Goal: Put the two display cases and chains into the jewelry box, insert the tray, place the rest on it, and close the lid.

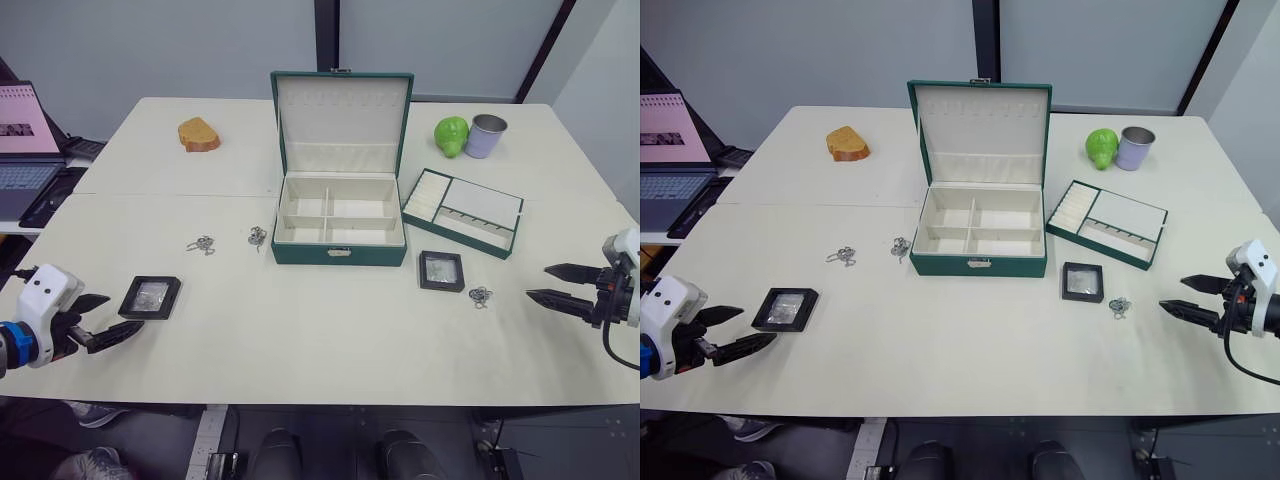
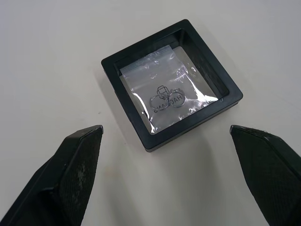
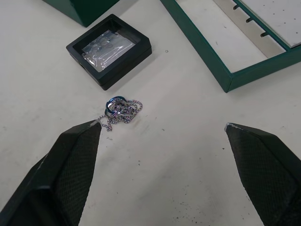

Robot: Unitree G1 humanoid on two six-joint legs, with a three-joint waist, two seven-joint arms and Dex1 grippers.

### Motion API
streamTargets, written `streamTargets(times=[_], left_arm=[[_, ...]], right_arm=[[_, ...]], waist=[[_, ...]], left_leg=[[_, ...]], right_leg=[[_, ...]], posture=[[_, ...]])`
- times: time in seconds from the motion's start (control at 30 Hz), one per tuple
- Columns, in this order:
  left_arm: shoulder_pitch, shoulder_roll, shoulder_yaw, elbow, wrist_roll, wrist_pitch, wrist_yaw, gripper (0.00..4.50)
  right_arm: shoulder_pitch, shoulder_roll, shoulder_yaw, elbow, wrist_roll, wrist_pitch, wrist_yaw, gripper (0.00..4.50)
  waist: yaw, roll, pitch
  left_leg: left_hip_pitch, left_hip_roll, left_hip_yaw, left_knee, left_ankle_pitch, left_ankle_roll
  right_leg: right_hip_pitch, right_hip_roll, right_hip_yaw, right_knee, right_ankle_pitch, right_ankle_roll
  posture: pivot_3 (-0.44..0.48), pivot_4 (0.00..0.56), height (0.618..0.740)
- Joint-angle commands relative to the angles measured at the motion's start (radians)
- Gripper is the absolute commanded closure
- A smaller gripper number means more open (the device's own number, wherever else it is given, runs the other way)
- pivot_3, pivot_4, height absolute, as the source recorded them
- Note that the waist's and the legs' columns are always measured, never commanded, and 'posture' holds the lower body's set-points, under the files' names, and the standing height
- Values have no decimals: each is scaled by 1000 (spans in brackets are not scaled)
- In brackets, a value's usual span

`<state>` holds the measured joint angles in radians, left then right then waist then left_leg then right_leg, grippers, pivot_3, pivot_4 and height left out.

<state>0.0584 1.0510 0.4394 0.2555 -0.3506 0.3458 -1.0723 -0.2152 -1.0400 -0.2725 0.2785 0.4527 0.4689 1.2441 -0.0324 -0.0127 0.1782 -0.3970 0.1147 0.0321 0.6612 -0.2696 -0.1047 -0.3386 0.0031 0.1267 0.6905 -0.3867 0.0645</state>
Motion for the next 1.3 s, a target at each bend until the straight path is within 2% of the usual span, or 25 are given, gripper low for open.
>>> streamTargets(times=[0.03,0.5,1.03,1.2,1.3], left_arm=[[-14,17,30,7,3,-10,6,0],[-80,20,16,94,35,-51,22,0],[-122,17,13,104,53,-60,45,0],[-181,8,43,93,9,1,73,0],[-266,-29,34,15,-56,109,115,0]], right_arm=[[-13,-15,-12,-24,4,-1,13,34],[23,-17,-16,-63,7,29,29,34],[33,-8,-51,-88,49,75,29,34],[2,0,-69,-107,92,118,14,34],[-71,59,-75,-135,117,118,-64,34]], waist=[[0,0,0],[0,0,0],[0,0,0],[0,0,0],[0,0,0]], left_leg=[[0,0,0,0,0,0],[0,0,0,0,0,0],[-1,0,1,1,0,0],[0,0,1,1,0,0],[-1,0,1,1,0,0]], right_leg=[[0,0,0,0,0,0],[-2,0,0,2,0,0],[-4,0,1,5,0,0],[-4,1,1,6,0,0],[-4,1,1,6,0,0]], posture=[[0,150,740],[0,150,740],[0,150,740],[0,150,740],[0,150,740]])
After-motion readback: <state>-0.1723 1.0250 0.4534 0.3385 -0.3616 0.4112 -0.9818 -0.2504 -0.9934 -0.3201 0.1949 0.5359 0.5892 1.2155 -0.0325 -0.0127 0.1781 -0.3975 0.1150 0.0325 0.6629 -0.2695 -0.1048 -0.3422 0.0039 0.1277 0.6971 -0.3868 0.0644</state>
